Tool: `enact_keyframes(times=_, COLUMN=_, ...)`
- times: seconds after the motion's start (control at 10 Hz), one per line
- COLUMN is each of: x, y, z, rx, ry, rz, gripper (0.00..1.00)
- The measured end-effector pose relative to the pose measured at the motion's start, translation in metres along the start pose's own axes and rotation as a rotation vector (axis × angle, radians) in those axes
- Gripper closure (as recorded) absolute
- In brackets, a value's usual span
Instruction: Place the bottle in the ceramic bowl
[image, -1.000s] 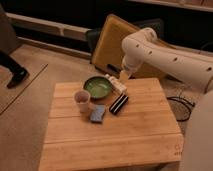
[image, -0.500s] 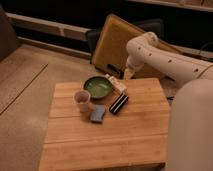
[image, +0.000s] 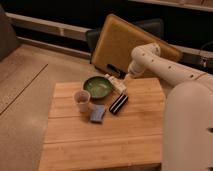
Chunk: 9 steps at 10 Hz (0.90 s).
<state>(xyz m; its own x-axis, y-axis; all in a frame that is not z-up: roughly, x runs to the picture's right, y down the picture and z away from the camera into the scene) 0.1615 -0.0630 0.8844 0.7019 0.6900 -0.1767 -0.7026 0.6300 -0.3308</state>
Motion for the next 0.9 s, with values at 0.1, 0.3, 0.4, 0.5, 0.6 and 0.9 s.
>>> enact_keyframes(times=0.1, x=-0.002, y=0.001, z=0.0, rx=-0.001, ry=-0.001, rz=-0.002, gripper=0.35)
enact_keyframes(times=0.3, x=-0.001, y=0.0, z=-0.001, rx=0.004, ry=-0.001, rz=-0.002, gripper=0.35)
enact_keyframes(times=0.4, x=0.002, y=-0.007, z=-0.002, rx=0.028, ry=0.003, rz=0.008, gripper=0.35)
enact_keyframes(times=0.5, x=0.003, y=-0.014, z=0.001, rx=0.044, ry=0.002, rz=0.017, gripper=0.35)
enact_keyframes(times=0.6, x=0.001, y=-0.02, z=0.007, rx=0.054, ry=-0.002, rz=0.022, gripper=0.35)
enact_keyframes(times=0.9, x=-0.014, y=-0.014, z=0.046, rx=0.012, ry=-0.013, rz=0.021, gripper=0.35)
